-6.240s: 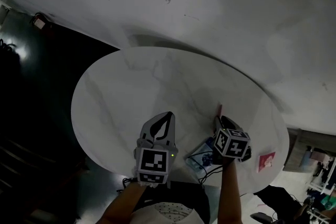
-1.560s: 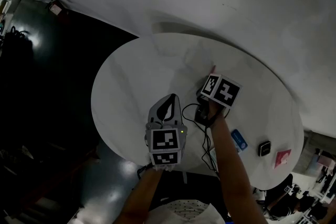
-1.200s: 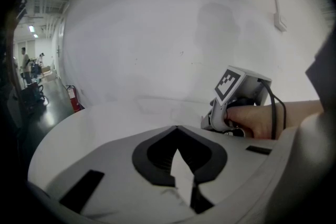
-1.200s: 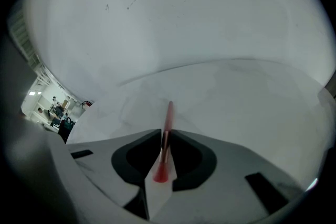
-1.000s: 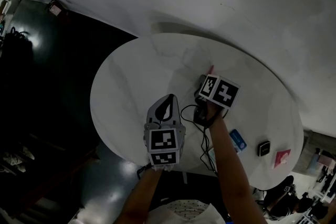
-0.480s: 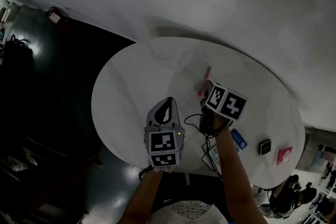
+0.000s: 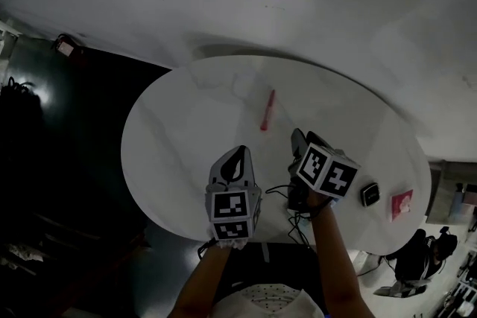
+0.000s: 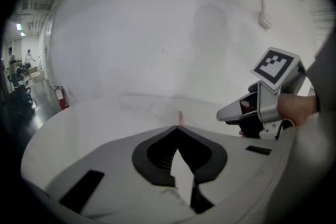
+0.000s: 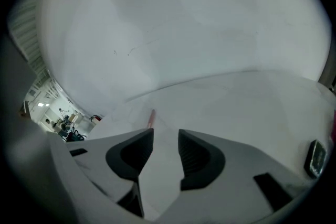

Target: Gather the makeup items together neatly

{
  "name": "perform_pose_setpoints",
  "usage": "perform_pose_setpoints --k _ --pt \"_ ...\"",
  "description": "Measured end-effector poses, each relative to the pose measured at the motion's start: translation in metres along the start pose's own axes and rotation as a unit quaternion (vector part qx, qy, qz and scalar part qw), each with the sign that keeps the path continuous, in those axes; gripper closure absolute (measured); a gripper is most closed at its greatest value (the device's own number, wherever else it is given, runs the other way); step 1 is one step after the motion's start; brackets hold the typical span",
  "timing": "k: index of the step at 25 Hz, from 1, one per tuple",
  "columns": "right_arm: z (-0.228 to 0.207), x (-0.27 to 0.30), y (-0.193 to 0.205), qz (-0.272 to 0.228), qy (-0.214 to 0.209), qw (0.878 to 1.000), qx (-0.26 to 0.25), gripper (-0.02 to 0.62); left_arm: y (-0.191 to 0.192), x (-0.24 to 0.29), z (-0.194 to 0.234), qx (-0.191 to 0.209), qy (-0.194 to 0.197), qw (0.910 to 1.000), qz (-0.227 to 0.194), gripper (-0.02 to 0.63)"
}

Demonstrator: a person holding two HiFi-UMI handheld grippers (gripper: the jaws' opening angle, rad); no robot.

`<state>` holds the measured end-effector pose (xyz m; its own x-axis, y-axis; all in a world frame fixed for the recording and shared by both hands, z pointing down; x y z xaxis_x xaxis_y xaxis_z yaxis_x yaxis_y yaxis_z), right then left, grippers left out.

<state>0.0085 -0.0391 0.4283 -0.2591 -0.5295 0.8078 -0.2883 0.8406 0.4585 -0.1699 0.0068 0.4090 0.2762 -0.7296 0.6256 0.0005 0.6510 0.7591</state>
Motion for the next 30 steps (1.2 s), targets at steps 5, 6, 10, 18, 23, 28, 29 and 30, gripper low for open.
perform_pose_setpoints --k 5,6,10,18,23,28,29,30 --pt "-0.036 -0.025 0.026 0.002 0.021 1.000 0.016 0.422 0.010 -0.001 -0.033 0.026 0.034 0.9989 0.022 0.588" --pt "-0.044 -0.029 0.032 0.003 0.025 0.999 0.025 0.422 0.012 0.000 -0.040 0.032 0.043 0.9982 0.025 0.588" --pt "-0.075 -0.046 0.052 0.001 0.042 0.997 0.061 0.422 0.024 0.003 -0.073 0.056 0.084 0.9940 0.041 0.588" --pt "-0.138 -0.084 0.099 -0.009 0.091 0.991 0.103 0.422 0.060 0.007 -0.133 0.098 0.168 0.9762 0.095 0.588" --pt "-0.160 -0.095 0.123 -0.005 0.101 0.985 0.140 0.422 0.078 0.010 -0.159 0.128 0.205 0.9620 0.127 0.586" --pt "-0.164 -0.102 0.148 0.010 0.095 0.981 0.167 0.407 0.095 0.012 -0.169 0.154 0.226 0.9486 0.159 0.586" --pt "-0.164 -0.102 0.152 0.013 0.093 0.981 0.169 0.405 0.098 0.012 -0.171 0.162 0.225 0.9472 0.161 0.586" --pt "-0.164 -0.103 0.156 0.017 0.091 0.981 0.171 0.405 0.101 0.013 -0.172 0.171 0.224 0.9456 0.163 0.586"
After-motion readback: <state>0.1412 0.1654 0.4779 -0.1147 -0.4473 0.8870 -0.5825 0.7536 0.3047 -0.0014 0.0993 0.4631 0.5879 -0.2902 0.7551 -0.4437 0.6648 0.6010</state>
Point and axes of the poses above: the fingertips, and each gripper's own axes: x forward along the fingers, z to its left, y out of its underside, the point moved 6 cm from there along -x, backward along the fingers, and after that the axes turned 4 degrees about z, right-handed, at the moved point
